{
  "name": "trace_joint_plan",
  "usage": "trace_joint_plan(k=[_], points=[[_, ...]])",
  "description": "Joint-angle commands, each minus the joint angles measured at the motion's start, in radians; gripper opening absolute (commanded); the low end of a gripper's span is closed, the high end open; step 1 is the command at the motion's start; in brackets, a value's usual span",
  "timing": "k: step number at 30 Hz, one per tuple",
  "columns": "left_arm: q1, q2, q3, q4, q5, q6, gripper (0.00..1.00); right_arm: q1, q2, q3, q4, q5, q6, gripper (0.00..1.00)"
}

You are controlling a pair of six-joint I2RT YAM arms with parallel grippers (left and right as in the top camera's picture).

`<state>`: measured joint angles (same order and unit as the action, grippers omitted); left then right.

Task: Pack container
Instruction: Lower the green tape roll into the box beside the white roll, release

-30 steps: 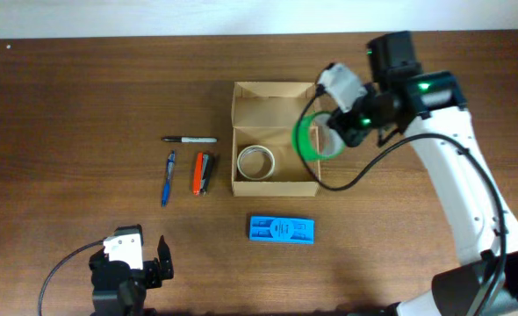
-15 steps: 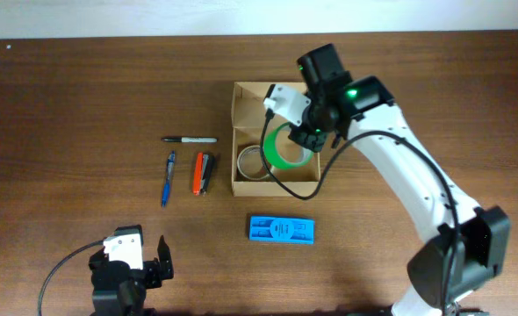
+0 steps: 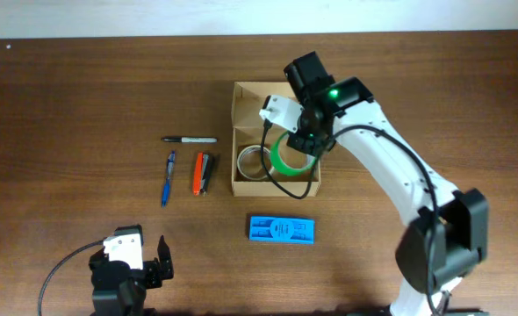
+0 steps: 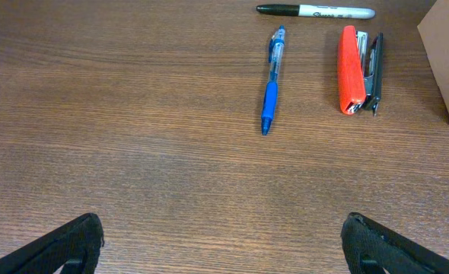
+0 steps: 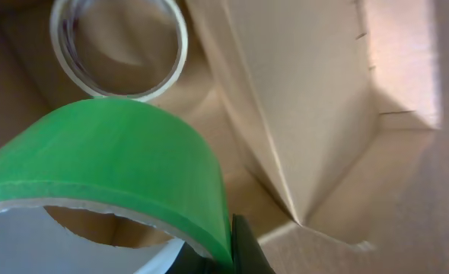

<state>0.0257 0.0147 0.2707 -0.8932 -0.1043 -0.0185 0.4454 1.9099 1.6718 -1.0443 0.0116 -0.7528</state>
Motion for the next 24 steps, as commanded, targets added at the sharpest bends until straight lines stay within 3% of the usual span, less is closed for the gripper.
trace_joint_plan(k=[1,24], points=[[0.005,-0.009,-0.007,0.0,0.003,0.016,1.0,0.007,0.053,0.011,0.005,0.012,-0.003,0.04],[0.005,-0.009,-0.007,0.0,0.003,0.016,1.0,0.007,0.079,-0.006,0.013,-0.015,-0.002,0.07]])
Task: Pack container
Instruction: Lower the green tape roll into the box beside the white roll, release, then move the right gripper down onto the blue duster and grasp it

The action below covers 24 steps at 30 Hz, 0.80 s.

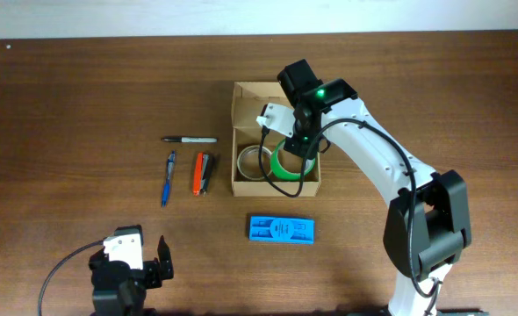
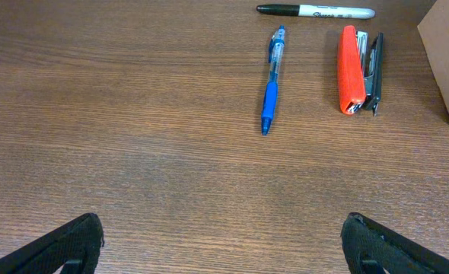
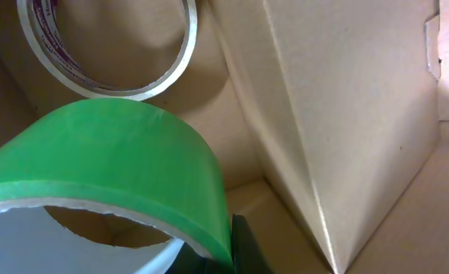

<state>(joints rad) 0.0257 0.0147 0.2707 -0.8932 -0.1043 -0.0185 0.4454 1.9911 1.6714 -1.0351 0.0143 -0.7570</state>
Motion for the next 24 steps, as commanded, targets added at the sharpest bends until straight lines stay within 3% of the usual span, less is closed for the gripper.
trace_joint_plan(k=[1,4,7,13,24], points=[[0.005,-0.009,-0.007,0.0,0.003,0.016,1.0,0.007,-0.002,-0.006,0.003,-0.021,0.002,0.11],[0.005,-0.009,-0.007,0.0,0.003,0.016,1.0,0.007,-0.002,-0.006,0.004,-0.029,0.002,0.27],[0.005,-0.009,-0.007,0.0,0.003,0.016,1.0,0.007,-0.002,-0.006,0.004,-0.03,0.002,0.3],[0.005,-0.009,-0.007,0.0,0.003,0.016,1.0,0.007,-0.003,-0.003,0.002,-0.029,0.012,0.53],[0.005,-0.009,-0.007,0.0,0.003,0.016,0.99,0.041,-0.13,0.169,-0.191,-0.172,0.044,0.57]])
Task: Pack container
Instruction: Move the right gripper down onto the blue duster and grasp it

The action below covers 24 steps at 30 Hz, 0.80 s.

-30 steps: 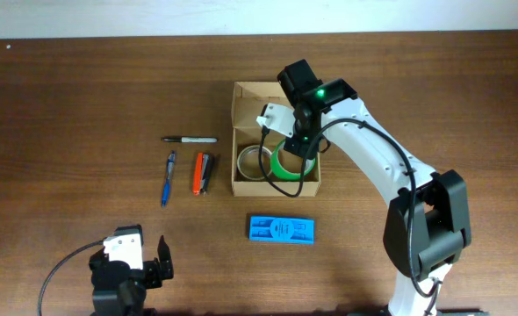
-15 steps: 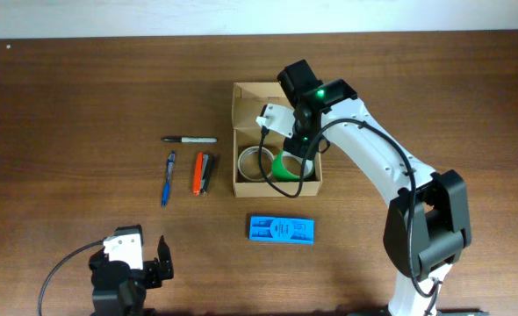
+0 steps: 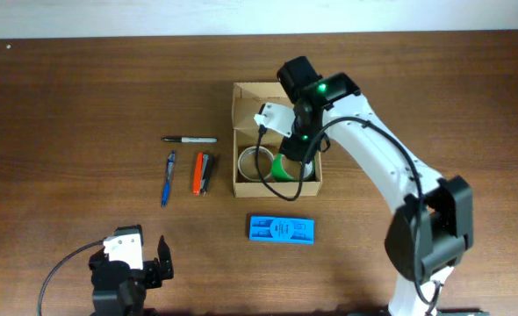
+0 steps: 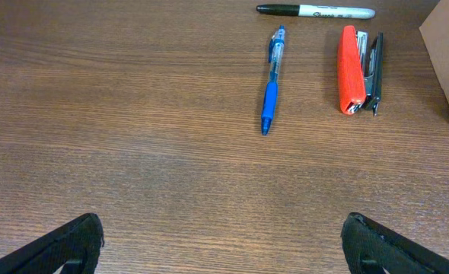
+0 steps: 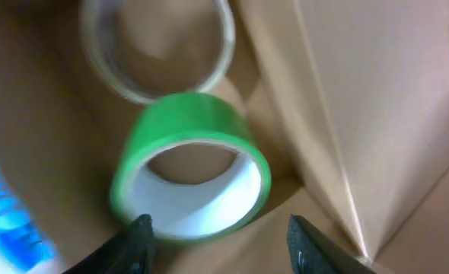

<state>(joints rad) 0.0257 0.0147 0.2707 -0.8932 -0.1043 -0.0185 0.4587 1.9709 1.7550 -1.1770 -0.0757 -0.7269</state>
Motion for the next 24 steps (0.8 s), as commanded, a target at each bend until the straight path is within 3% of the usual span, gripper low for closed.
trace_joint_plan(k=[1,4,5,16,24], points=[[0.005,-0.009,-0.007,0.0,0.003,0.016,0.99,0.032,-0.125,0.099,-0.074,-0.078,0.014,0.63],[0.005,-0.009,-0.007,0.0,0.003,0.016,1.0,0.032,-0.157,0.11,-0.11,-0.071,0.039,0.94],[0.005,-0.009,-0.007,0.0,0.003,0.016,1.0,0.032,-0.166,0.11,-0.126,-0.071,0.07,1.0],[0.005,-0.009,-0.007,0.0,0.003,0.016,0.99,0.033,-0.175,0.079,-0.354,-0.203,0.02,0.99],[0.005,-0.009,-0.007,0.0,0.003,0.016,1.0,0.118,-0.175,-0.05,-0.313,-0.202,0.021,0.99]])
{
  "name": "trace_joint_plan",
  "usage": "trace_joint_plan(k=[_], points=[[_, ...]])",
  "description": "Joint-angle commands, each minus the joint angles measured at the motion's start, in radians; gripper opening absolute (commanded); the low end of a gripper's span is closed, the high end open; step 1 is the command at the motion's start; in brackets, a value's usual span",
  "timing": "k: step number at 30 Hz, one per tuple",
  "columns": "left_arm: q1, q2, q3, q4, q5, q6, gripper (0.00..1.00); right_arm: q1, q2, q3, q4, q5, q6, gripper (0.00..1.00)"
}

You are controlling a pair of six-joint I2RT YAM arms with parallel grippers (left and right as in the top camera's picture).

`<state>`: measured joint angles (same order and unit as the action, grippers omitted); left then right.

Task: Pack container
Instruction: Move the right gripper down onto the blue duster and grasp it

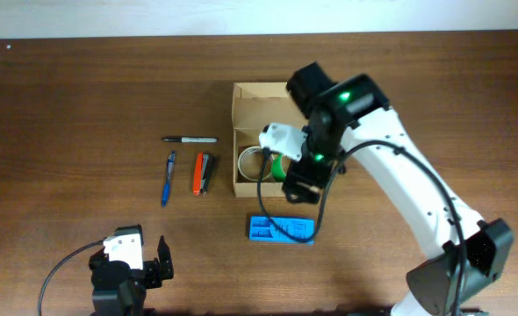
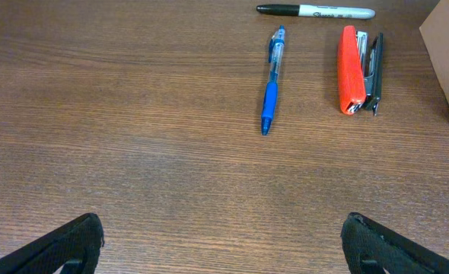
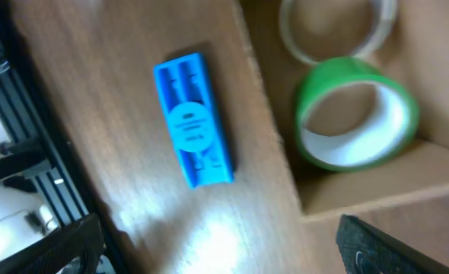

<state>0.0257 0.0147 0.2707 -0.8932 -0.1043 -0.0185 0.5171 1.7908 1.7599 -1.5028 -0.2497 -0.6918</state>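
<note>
The cardboard box (image 1: pixel 241 96) holds a green tape roll (image 3: pixel 358 113) and a clear tape roll (image 3: pixel 339 29) side by side. My right gripper (image 1: pixel 300 183) hangs open over the box's front edge, nothing between its fingers. In front of the box lies a blue staple box (image 1: pixel 281 230), also seen in the right wrist view (image 3: pixel 194 118). Left of the box lie a black marker (image 1: pixel 189 139), a blue pen (image 1: pixel 167 177) and an orange stapler (image 1: pixel 202 173). My left gripper (image 2: pixel 223 243) stands open low at the front left.
The wooden table (image 1: pixel 75 96) carries everything. The pen (image 2: pixel 272 80), the stapler (image 2: pixel 354 70) and the marker (image 2: pixel 316 11) lie ahead of the left gripper, the box corner (image 2: pixel 447 61) at the right edge. A black frame (image 3: pixel 19 152) runs along the table's front.
My right gripper has risen out of the box and moved toward the front edge, still open. The green roll stays in the box. The left arm has not moved.
My right gripper held the green tape roll inside the box, next to the clear roll, at the two oldest moments. Then it was open with the green roll lying on the box floor. Now it is up over the box's front edge, empty.
</note>
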Motion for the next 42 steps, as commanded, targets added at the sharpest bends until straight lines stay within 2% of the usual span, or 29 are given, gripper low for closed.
trace_joint_plan(k=[1,6,17,22,31,42], points=[[0.005,-0.009,-0.007,0.0,0.003,0.016,1.0,0.08,0.005,-0.077,0.023,-0.026,-0.014,0.99],[0.005,-0.009,-0.007,0.0,0.003,0.016,1.0,0.145,0.003,-0.186,0.067,-0.005,-0.006,0.99],[0.005,-0.009,-0.007,0.0,0.003,0.016,1.0,0.168,-0.018,-0.382,0.185,-0.034,-0.006,0.99],[0.005,-0.009,-0.007,0.0,0.003,0.016,1.0,0.196,-0.018,-0.468,0.281,0.028,0.026,0.99],[0.005,-0.009,-0.007,0.0,0.003,0.016,1.0,0.209,-0.017,-0.496,0.336,0.074,0.046,0.99],[0.005,-0.009,-0.007,0.0,0.003,0.016,1.0,0.222,-0.017,-0.618,0.529,0.116,0.046,1.0]])
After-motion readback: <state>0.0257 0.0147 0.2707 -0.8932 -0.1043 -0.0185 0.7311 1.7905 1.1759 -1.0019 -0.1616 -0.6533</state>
